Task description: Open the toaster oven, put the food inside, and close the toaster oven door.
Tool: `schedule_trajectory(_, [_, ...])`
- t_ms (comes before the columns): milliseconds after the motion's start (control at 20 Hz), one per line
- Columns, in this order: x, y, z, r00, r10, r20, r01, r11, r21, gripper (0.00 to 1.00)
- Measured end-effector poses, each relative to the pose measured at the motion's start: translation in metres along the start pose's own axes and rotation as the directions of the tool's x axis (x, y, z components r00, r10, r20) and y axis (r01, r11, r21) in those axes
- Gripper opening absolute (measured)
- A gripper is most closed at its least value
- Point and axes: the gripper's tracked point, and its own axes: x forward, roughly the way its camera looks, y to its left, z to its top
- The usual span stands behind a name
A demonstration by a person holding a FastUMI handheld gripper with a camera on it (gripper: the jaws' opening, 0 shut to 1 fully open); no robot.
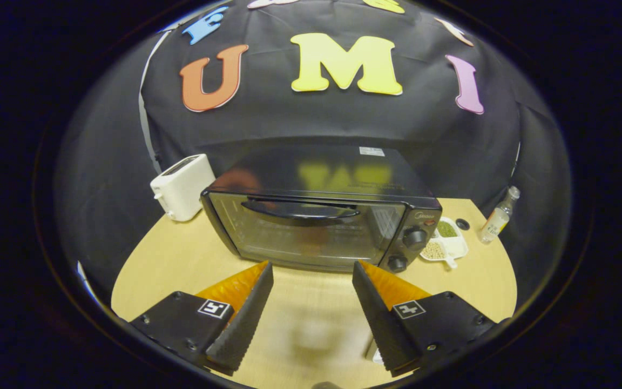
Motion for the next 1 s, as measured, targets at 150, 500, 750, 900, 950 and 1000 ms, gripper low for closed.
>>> schedule_trajectory(150, [-0.007, -0.011, -0.007, 1.000, -0.014, -0.001, 0.014, 1.000, 0.006, 0.95])
schedule_trajectory(500, [-0.057, -0.056, -0.010, 0.998, -0.042, 0.040, 0.042, 0.999, 0.014, 0.95])
schedule_trajectory(750, [-0.148, -0.136, 0.041, 0.969, -0.110, 0.221, 0.110, 0.994, 0.015, 0.94])
schedule_trajectory(900, [-0.203, -0.189, 0.069, 0.934, -0.146, 0.328, 0.146, 0.989, 0.024, 0.94])
schedule_trajectory(950, [-0.223, -0.208, 0.080, 0.919, -0.159, 0.361, 0.162, 0.987, 0.023, 0.94])
schedule_trajectory(1000, [-0.242, -0.220, 0.088, 0.905, -0.164, 0.392, 0.166, 0.986, 0.030, 0.94])
